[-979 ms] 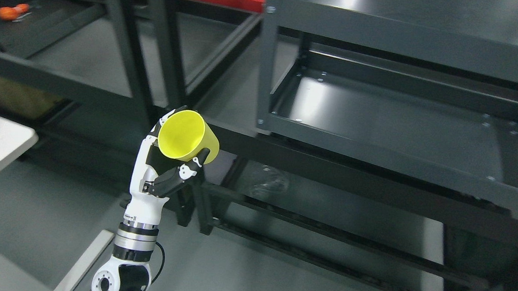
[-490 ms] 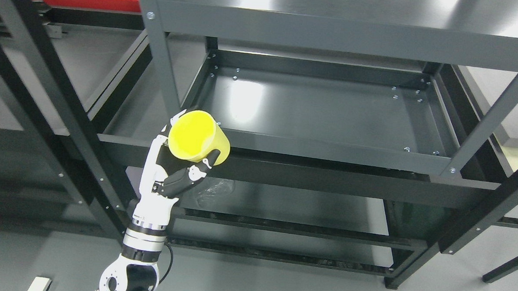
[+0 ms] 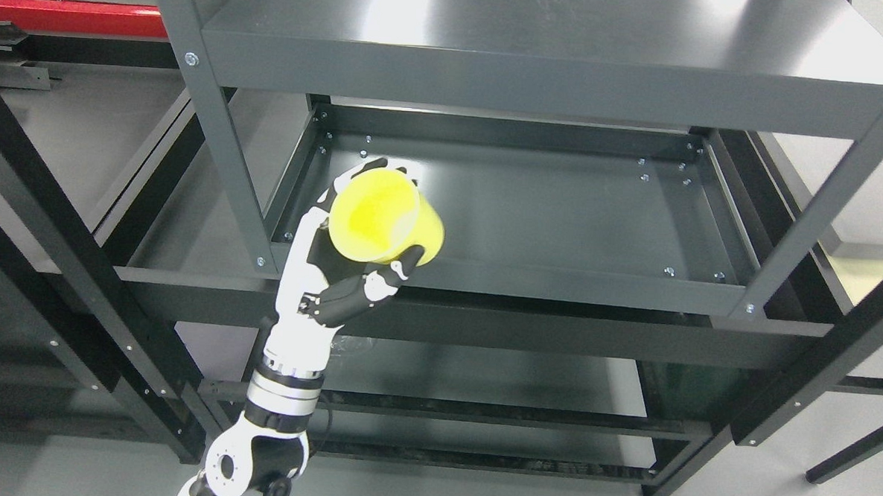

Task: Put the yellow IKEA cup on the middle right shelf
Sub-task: 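Raise the held cup up onto the upper shelf with the left hand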

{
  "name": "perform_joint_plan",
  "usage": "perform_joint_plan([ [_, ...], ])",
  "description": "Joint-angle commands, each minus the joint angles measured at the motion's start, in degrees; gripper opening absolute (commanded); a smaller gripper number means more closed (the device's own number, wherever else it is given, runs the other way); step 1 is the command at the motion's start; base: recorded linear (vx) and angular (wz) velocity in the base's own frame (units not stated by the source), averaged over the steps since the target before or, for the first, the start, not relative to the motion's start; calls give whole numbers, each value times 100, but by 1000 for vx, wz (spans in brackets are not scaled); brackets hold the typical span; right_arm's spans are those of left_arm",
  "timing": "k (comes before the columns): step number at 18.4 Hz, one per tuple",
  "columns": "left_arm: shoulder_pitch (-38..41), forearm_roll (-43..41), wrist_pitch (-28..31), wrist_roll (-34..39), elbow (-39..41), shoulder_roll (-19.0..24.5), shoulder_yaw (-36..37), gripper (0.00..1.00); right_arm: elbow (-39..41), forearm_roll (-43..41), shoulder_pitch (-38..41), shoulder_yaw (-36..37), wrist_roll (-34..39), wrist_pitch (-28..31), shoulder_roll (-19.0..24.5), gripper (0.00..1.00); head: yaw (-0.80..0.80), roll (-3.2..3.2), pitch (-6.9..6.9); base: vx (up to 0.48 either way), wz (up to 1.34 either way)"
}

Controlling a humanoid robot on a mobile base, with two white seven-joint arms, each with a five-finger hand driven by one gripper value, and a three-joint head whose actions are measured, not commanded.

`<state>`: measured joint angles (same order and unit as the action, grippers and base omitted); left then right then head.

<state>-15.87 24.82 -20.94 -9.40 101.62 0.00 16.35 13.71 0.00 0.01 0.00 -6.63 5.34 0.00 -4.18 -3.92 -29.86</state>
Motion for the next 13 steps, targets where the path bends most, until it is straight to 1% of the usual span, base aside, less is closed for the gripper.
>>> perform_joint_plan([
  [1,-1021,6,-86,0,7,100,1360,3,0,-141,78,-97,-5,2,-100,99,0,0,0,149,70],
  [3,-1320,6,-130,0,7,100,1983,3,0,-141,78,-97,-5,2,-100,99,0,0,0,143,120],
  [5,-1689,32,-139,8,7,100,2275,3,0,-141,78,-97,-5,2,-100,99,0,0,0,127,173],
  [7,-2076,233,-139,17,-1,100,2460,3,0,-141,78,-97,-5,2,-100,99,0,0,0,122,174],
  [11,-2762,506,-77,131,-1,100,2417,2,0,-141,78,-97,-5,2,-100,99,0,0,0,95,104],
  [12,-2998,620,-69,314,-1,100,2382,0,0,-141,78,-97,-5,2,-100,99,0,0,0,36,38],
  [13,-3357,839,-51,682,-1,100,2382,0,0,-141,78,-97,-5,2,-100,99,0,0,0,36,38],
])
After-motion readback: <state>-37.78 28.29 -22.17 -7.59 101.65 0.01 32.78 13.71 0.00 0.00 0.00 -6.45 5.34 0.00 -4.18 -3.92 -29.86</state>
